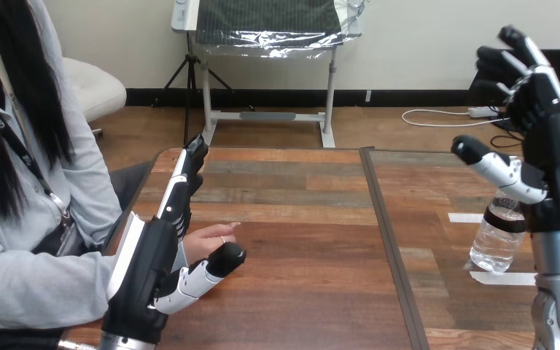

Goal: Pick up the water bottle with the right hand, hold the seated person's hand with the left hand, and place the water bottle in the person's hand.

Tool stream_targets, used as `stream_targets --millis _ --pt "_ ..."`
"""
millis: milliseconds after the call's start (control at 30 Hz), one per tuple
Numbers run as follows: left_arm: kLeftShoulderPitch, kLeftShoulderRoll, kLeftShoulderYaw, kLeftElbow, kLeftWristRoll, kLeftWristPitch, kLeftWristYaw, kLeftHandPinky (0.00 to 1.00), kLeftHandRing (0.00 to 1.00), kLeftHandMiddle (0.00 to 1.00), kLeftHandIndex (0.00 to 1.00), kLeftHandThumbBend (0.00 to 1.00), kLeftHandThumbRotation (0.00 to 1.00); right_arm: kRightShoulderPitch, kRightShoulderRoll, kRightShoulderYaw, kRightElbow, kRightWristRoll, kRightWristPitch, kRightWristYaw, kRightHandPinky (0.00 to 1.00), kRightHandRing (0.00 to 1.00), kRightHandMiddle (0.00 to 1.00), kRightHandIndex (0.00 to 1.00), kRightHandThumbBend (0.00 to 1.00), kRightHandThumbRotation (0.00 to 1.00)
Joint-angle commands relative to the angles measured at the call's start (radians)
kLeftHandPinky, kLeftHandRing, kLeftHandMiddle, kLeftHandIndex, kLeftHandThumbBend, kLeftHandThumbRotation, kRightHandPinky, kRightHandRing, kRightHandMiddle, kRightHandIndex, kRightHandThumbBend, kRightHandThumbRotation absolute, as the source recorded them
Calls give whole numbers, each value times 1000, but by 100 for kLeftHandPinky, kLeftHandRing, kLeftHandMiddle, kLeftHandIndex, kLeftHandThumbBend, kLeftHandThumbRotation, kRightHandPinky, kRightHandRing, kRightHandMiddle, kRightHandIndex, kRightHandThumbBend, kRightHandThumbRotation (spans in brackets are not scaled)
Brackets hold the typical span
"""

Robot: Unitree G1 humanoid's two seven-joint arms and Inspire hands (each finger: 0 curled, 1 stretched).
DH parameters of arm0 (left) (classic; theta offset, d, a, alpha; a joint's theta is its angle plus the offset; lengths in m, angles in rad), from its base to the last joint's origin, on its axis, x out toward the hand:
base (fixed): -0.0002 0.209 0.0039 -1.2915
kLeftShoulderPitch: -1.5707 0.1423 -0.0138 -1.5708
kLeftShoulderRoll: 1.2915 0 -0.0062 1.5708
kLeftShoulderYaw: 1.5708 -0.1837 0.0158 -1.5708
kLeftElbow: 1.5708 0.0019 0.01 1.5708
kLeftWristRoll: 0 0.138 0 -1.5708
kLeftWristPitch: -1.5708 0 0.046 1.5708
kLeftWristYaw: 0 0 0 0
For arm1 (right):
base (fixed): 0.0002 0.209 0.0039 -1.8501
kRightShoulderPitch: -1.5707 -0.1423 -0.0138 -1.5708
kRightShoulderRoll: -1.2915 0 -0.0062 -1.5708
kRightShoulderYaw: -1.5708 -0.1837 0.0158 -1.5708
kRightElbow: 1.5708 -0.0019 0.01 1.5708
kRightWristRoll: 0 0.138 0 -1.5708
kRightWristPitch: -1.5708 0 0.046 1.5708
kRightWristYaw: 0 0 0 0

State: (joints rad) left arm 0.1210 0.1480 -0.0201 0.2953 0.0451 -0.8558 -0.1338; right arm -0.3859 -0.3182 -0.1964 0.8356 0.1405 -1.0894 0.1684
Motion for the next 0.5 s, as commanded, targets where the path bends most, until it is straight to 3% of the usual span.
stream_targets --millis 0,467 --pt "-53 3 7 -24 -16 -8 -1 98 100 100 100 100 78 -92 -21 -26 -16 -11 -7 -23 78 85 84 90 100 52" --pt "-45 7 12 -40 -27 4 -6 98 100 100 100 100 77 -122 -38 -62 38 -31 -32 -54 81 87 86 92 100 49"
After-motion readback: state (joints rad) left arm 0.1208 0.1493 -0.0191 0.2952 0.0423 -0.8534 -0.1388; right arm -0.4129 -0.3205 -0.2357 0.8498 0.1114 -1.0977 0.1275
